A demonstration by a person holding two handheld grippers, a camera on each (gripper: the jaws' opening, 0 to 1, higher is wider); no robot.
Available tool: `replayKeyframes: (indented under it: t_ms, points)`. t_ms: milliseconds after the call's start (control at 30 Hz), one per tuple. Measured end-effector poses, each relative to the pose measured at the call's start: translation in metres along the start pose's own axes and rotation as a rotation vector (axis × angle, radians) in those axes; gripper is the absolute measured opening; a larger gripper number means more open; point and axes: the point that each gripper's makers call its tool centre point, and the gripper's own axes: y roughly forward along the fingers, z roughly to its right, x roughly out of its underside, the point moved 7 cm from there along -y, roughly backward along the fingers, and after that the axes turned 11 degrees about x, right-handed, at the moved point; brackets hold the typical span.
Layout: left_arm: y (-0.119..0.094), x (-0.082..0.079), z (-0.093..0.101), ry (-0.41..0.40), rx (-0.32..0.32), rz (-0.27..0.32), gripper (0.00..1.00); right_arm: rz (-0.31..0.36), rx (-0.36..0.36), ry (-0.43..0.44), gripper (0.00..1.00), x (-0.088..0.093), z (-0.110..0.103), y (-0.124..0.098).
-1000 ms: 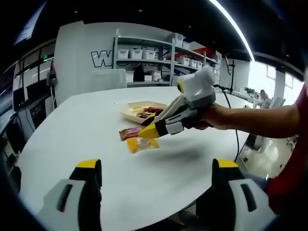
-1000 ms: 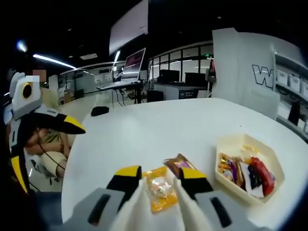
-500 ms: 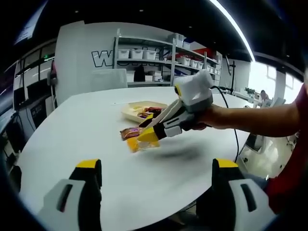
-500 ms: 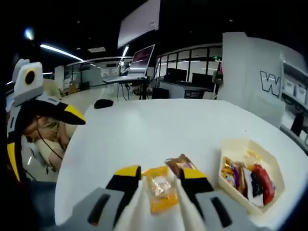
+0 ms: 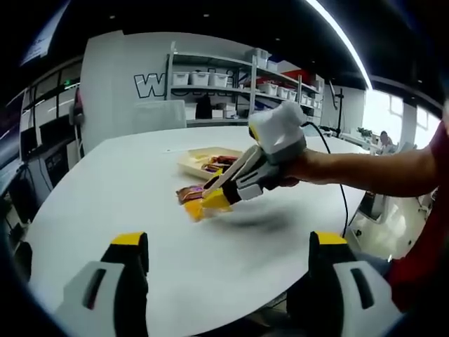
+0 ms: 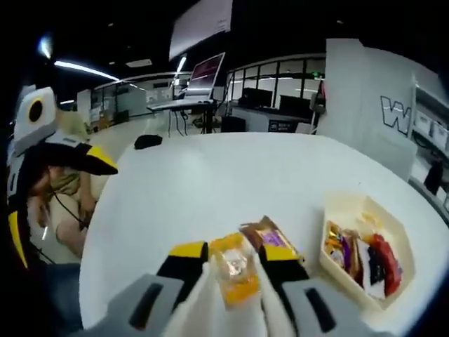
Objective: Place the target food into the container with the food tongs after gripping and lifting it, then release it inside without dropping or visibly crushing the food.
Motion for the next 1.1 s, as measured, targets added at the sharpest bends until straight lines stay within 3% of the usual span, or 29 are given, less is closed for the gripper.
replayKeyframes:
  t_ms: [167,333,467,567,1100]
  points:
    - [-0.002,-0.001,-0.001,0.002,-0.003,0.001,0.92,-0.041,0.012,0.048,0.18,-0.001,0.0,0.0]
    - [-0.004,-0.002,-0.001,0.002,-0.008,0.007,0.92,-0.032,0.025,0.101,0.17,0.0,0.002,-0.002]
    - [-0.006,-0.002,-0.001,0.001,-0.011,0.009,0.92,-0.016,0.034,0.179,0.17,0.001,0.005,-0.005]
    - [-0.008,-0.002,-0.002,0.005,-0.016,0.008,0.92,-0.017,0.029,0.291,0.17,-0.001,0.007,-0.01]
    - [-0.003,-0.006,0.005,0.018,0.0,0.009,0.91,0.045,0.059,0.309,0.18,-0.014,0.027,-0.04]
